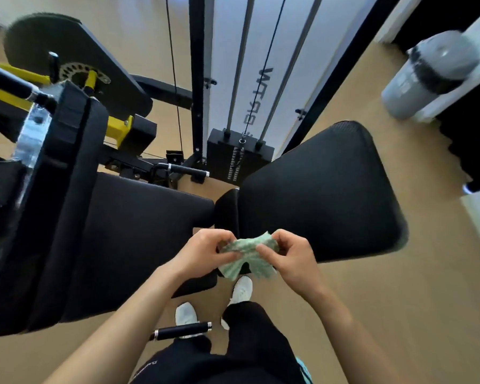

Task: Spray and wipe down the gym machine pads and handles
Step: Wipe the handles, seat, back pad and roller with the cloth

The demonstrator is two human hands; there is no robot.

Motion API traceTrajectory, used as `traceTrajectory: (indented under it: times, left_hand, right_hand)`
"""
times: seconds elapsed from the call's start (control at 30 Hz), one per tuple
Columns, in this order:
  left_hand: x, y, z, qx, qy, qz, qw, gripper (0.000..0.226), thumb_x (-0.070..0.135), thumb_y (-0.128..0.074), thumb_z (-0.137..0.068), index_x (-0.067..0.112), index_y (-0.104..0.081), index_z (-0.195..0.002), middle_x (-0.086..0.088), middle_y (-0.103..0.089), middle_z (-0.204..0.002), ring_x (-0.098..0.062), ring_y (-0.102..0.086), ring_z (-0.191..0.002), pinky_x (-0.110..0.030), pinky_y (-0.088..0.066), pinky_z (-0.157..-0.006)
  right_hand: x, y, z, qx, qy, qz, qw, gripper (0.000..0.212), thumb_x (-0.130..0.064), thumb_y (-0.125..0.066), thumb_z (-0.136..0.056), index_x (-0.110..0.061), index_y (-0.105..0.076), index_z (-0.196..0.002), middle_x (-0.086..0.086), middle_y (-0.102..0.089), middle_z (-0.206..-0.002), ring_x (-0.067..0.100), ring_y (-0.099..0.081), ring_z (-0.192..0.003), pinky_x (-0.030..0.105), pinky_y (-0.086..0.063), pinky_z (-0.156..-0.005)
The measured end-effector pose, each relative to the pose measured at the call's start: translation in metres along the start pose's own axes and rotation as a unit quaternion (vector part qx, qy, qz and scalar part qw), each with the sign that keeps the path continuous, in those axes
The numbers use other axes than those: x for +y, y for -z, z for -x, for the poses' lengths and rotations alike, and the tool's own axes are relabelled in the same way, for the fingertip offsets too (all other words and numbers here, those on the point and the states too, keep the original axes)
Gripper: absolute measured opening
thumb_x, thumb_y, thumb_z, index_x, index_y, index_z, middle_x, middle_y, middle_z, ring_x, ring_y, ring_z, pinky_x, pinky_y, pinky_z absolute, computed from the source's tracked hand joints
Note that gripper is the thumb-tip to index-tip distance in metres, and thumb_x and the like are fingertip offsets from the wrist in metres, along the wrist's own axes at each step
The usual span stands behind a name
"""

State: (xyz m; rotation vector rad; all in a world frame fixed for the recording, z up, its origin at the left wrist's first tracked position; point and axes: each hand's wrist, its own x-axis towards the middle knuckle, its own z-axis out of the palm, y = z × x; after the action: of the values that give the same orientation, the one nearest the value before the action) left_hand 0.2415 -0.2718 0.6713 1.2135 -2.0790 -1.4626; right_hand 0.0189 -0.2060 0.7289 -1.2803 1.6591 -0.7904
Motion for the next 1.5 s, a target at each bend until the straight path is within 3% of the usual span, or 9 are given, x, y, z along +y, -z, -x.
traceTrajectory:
  times: [0.13, 0.43, 0.63, 0.77, 0.83, 0.97, 1.13, 1.37, 1.5]
  left_hand:
    - [0.028, -0.003, -0.023, -0.03, -0.033, 0.045, 0.998, 0.005, 0.023, -0.078, -0.093, 0.021, -0.076, -0.096, 0.006, -0.075, -0.095, -0.015, -0.073, -0.093, -0.038, -0.059, -0.091]
    - [0.124, -0.006, -0.118, 0.013, -0.102, 0.067, 0.992, 0.007, 0.016, -0.074, -0.096, 0.022, -0.076, -0.098, -0.003, -0.075, -0.087, -0.016, -0.064, -0.077, -0.036, -0.052, -0.076]
    - [0.171, -0.034, -0.181, 0.18, -0.115, 0.014, 0.977, 0.01, 0.021, -0.072, -0.096, 0.025, -0.074, -0.105, 0.013, -0.071, -0.095, -0.011, -0.065, -0.093, -0.034, -0.055, -0.086]
    - [0.172, -0.066, -0.186, 0.281, -0.115, -0.097, 0.948, 0.026, 0.021, -0.074, -0.091, 0.018, -0.066, -0.116, 0.003, -0.056, -0.104, -0.014, -0.047, -0.1, -0.038, -0.048, -0.091]
    - [0.169, -0.08, -0.176, 0.264, -0.225, -0.123, 0.93, 0.029, 0.025, -0.07, -0.092, 0.014, -0.067, -0.118, -0.002, -0.06, -0.112, -0.02, -0.051, -0.104, -0.037, -0.049, -0.092]
    - [0.166, -0.099, -0.173, 0.068, -0.395, -0.218, 0.89, 0.049, 0.037, -0.052, -0.105, 0.014, -0.054, -0.149, -0.007, -0.046, -0.158, -0.029, -0.037, -0.15, -0.04, -0.029, -0.123]
    - [0.172, -0.106, -0.2, -0.005, -0.411, -0.252, 0.876, 0.054, 0.045, -0.032, -0.108, 0.02, -0.049, -0.153, -0.005, -0.033, -0.167, -0.029, -0.015, -0.16, -0.05, -0.013, -0.129]
    - [0.177, -0.079, -0.258, 0.034, -0.434, -0.319, 0.842, 0.063, 0.057, -0.018, -0.107, 0.022, -0.061, -0.134, -0.004, -0.056, -0.144, -0.032, -0.034, -0.151, -0.052, -0.021, -0.125]
    - [0.183, -0.051, -0.299, 0.062, -0.369, -0.313, 0.873, 0.054, 0.054, -0.023, -0.107, 0.025, -0.061, -0.131, 0.001, -0.057, -0.138, -0.028, -0.039, -0.146, -0.052, -0.027, -0.121]
  right_hand:
    - [-0.018, 0.041, 0.015, 0.097, 0.054, 0.026, 0.993, 0.021, -0.021, -0.081, -0.089, -0.015, -0.066, -0.075, 0.004, -0.063, -0.066, 0.024, -0.06, -0.06, 0.048, -0.055, -0.059]
    - [-0.034, 0.139, 0.01, 0.308, 0.059, 0.102, 0.944, 0.023, -0.029, -0.078, -0.09, -0.018, -0.066, -0.075, 0.001, -0.063, -0.062, 0.025, -0.059, -0.058, 0.045, -0.051, -0.057]
    - [-0.03, 0.183, -0.017, 0.423, 0.028, 0.103, 0.9, 0.006, -0.024, -0.077, -0.092, -0.019, -0.077, -0.089, -0.009, -0.069, -0.069, 0.016, -0.065, -0.063, 0.035, -0.055, -0.064]
    - [0.001, 0.182, -0.029, 0.422, -0.035, 0.091, 0.901, 0.011, -0.021, -0.078, -0.091, -0.012, -0.076, -0.097, -0.005, -0.066, -0.083, 0.01, -0.062, -0.067, 0.022, -0.054, -0.073]
    - [0.015, 0.178, -0.026, 0.426, -0.038, 0.044, 0.903, 0.011, -0.025, -0.077, -0.092, -0.015, -0.074, -0.098, -0.003, -0.068, -0.09, 0.004, -0.064, -0.074, 0.012, -0.05, -0.073]
    - [0.03, 0.167, -0.022, 0.428, -0.037, -0.092, 0.898, 0.011, -0.029, -0.067, -0.1, -0.021, -0.074, -0.1, -0.002, -0.075, -0.092, 0.013, -0.071, -0.083, 0.024, -0.054, -0.076]
    - [0.035, 0.152, -0.022, 0.461, -0.016, -0.179, 0.869, 0.029, -0.031, -0.051, -0.104, -0.017, -0.076, -0.109, -0.005, -0.078, -0.102, 0.015, -0.072, -0.097, 0.033, -0.055, -0.088]
    - [0.031, 0.151, -0.031, 0.472, -0.015, -0.208, 0.857, 0.018, -0.024, -0.059, -0.096, -0.027, -0.076, -0.099, -0.012, -0.075, -0.091, 0.009, -0.068, -0.085, 0.023, -0.05, -0.079]
    - [0.037, 0.151, -0.029, 0.464, -0.02, -0.229, 0.855, 0.022, -0.016, -0.059, -0.097, -0.028, -0.077, -0.1, -0.011, -0.072, -0.087, 0.008, -0.061, -0.077, 0.024, -0.046, -0.073]
